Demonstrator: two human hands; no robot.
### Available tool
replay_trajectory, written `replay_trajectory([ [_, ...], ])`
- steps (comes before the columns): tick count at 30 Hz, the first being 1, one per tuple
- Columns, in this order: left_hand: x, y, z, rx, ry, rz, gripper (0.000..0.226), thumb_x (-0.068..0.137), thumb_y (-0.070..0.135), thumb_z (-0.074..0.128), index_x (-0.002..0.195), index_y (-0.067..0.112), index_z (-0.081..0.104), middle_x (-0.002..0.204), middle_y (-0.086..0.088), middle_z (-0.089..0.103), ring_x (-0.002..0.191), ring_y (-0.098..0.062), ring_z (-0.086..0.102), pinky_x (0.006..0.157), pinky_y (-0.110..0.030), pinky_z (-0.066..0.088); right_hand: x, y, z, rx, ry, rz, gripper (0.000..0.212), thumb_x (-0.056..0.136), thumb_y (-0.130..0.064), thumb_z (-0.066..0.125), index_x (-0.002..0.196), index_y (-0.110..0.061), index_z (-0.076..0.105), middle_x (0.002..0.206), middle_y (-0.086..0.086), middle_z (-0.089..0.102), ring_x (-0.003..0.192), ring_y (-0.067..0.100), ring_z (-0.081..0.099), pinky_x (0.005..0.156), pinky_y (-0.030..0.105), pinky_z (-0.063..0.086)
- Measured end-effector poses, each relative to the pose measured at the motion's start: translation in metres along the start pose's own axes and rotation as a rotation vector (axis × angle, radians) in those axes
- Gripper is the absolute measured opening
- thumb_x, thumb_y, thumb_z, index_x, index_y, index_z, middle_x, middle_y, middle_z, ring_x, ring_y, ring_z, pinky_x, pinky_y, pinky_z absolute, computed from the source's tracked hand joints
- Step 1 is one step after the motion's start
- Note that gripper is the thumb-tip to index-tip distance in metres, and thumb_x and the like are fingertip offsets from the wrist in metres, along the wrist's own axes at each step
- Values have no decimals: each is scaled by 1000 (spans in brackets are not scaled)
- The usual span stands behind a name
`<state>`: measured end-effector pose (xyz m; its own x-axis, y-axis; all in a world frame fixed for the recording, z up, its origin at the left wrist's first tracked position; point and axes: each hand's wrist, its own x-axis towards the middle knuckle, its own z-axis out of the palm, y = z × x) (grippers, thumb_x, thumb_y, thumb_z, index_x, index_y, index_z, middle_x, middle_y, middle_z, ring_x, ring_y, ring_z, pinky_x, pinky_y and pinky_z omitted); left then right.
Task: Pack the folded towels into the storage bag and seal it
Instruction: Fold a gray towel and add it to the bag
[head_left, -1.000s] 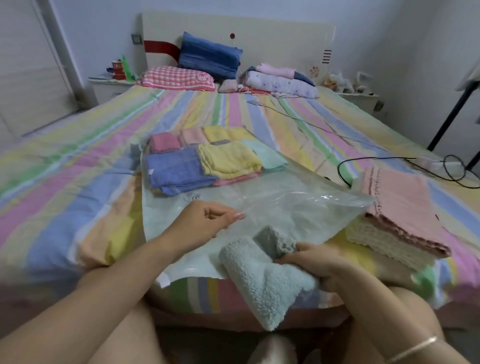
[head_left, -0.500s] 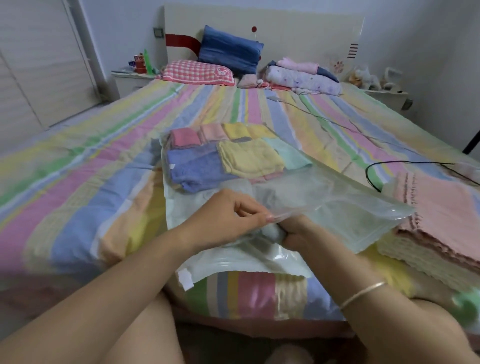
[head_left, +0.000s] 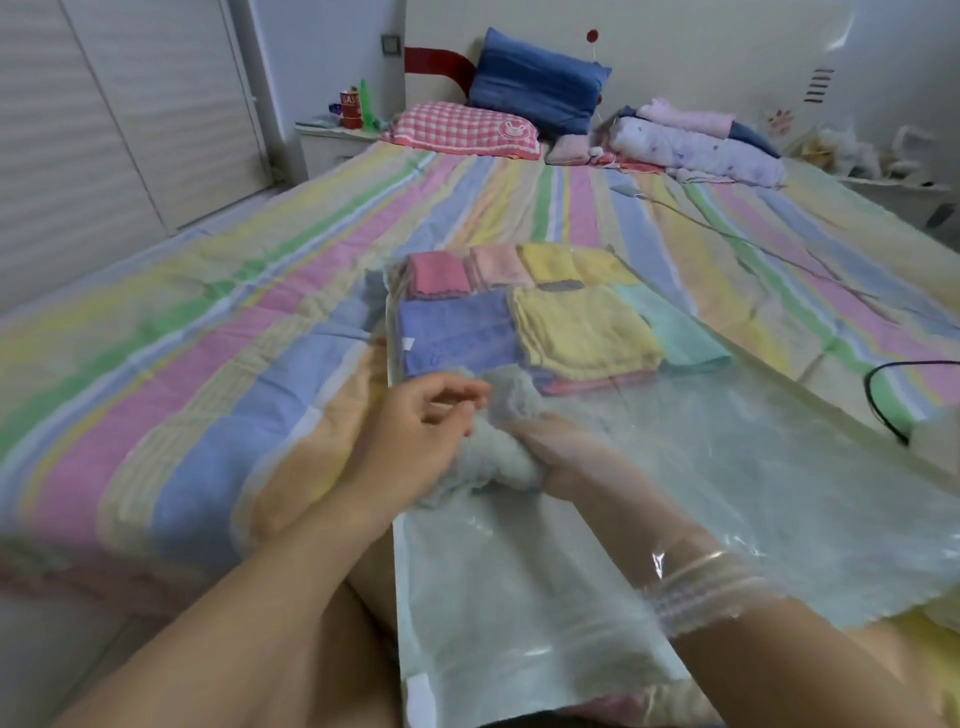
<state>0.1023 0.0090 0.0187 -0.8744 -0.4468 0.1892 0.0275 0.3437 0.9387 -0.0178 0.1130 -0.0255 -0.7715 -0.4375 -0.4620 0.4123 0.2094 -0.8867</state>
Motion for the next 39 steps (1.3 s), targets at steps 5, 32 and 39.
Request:
replay_trajectory([
  [5,30,-73,-38,454,406,-186,12,90,31,59,100,26,58,93,8,68,86,-17,65,78,-35,51,3,10,-1,-2,-38,-81,3,87,-4,65,90,-3,66,69,1,71,55,9,67,52,18,53],
  [32,24,-110,-21,588,268,-182,25,81,38,64,95,43,43,72,22,66,76,-11,66,71,-39,53,21,45,31,-1541,21,-778,81,79,-52,-23,153,-30,2,162,-3,0,147,21,-15,112,46,-22],
  [39,14,-92,-21,674,183,-134,38,85,26,63,120,28,50,117,10,56,104,-17,60,80,-36,49,14,41,26,-1457,23,-764,82,76,-56,-14,153,-32,-1,161,-2,-14,145,19,-24,115,44,-19],
])
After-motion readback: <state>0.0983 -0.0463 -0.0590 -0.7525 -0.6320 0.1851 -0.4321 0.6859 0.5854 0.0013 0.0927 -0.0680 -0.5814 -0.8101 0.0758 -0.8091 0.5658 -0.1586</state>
